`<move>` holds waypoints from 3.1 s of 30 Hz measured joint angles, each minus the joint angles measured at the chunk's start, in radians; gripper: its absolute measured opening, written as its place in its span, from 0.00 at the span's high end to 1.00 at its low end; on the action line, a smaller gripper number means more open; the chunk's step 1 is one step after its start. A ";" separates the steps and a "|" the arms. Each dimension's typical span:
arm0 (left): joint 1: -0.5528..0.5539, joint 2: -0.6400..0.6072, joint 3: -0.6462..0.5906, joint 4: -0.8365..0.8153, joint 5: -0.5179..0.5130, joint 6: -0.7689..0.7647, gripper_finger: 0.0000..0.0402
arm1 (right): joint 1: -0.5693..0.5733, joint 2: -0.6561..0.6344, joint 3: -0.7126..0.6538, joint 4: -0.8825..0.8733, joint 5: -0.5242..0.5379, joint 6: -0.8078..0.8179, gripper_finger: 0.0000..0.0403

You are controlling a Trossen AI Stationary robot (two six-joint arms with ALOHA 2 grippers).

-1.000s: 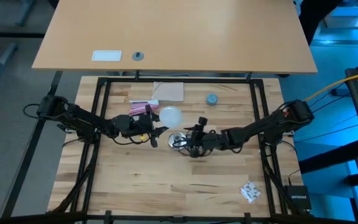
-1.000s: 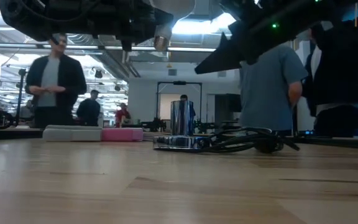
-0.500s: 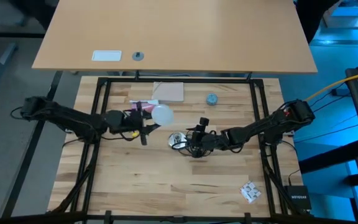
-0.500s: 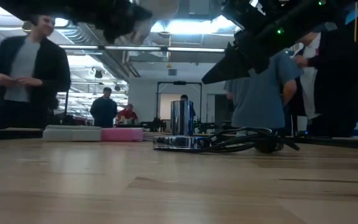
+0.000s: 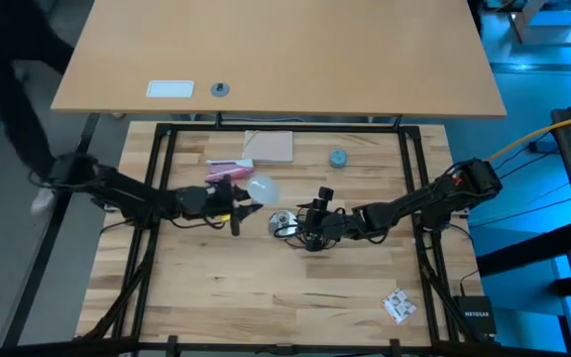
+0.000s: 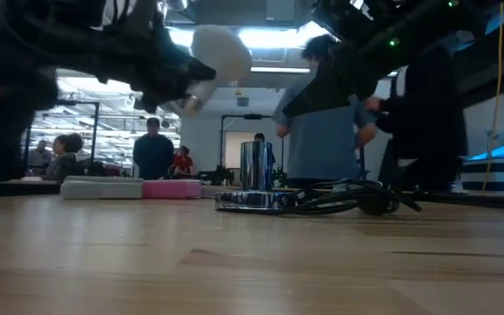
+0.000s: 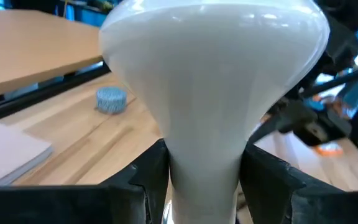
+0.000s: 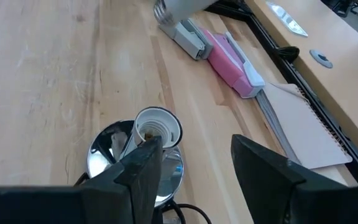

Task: Screw lightbulb
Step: Insert the white lightbulb into the desk lamp

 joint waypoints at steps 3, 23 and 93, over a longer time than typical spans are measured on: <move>0.000 0.113 0.000 0.165 0.000 -0.002 0.61 | 0.000 0.000 0.000 0.001 0.002 0.000 0.51; -0.002 0.559 0.200 0.579 0.001 0.081 0.61 | 0.000 0.000 0.000 0.002 0.174 0.000 0.51; 0.000 0.224 -0.113 0.450 -0.014 0.080 0.61 | 0.000 0.001 0.000 -0.006 0.270 -0.056 0.51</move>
